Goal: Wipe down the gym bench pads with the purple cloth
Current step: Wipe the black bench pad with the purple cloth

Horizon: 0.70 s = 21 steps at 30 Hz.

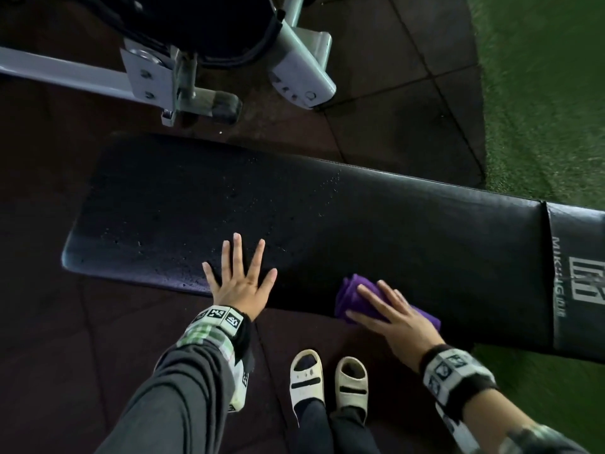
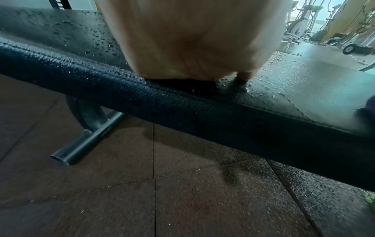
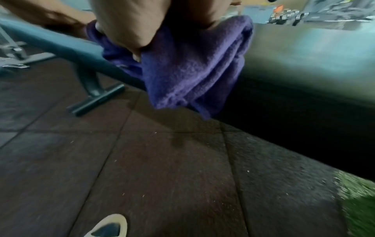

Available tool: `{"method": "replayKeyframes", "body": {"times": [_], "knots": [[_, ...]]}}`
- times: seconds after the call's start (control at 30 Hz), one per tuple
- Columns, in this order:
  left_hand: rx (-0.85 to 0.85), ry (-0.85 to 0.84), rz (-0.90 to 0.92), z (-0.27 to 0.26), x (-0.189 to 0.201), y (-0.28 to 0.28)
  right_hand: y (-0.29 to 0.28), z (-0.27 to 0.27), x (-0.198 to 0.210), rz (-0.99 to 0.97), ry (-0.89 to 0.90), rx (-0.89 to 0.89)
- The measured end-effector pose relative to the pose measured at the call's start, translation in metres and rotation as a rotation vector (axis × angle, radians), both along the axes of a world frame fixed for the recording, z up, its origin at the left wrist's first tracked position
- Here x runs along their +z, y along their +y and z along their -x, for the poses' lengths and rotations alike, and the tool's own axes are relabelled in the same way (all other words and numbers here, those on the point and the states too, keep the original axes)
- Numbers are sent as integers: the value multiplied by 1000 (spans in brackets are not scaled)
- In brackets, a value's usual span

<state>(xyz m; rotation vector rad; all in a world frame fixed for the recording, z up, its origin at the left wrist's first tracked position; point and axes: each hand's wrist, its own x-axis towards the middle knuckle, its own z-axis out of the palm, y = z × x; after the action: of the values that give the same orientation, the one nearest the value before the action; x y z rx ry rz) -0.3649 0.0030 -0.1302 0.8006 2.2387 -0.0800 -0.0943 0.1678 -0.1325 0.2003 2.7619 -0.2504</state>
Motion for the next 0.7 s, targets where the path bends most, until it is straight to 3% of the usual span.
{"method": "replayKeyframes", "body": {"times": [0.13, 0.23, 0.3, 0.37, 0.5, 0.6, 0.7], "knots": [[2, -3, -7, 0, 0, 0, 28, 41, 8, 108, 70, -338], [2, 6, -9, 0, -1, -1, 19, 92, 8, 161, 66, -477], [6, 9, -11, 0, -1, -1, -2, 113, 6, 145, 118, -395], [12, 17, -19, -1, -1, 0, -25, 109, -2, 102, 160, -193], [13, 2, -22, 0, -1, -1, -33, 50, -9, -5, 97, 145], [7, 0, -24, 0, 0, -1, -12, -3, -9, -112, 112, 221], [4, 9, -35, 0, -1, -2, 2, -21, -12, -186, 141, 249]]}}
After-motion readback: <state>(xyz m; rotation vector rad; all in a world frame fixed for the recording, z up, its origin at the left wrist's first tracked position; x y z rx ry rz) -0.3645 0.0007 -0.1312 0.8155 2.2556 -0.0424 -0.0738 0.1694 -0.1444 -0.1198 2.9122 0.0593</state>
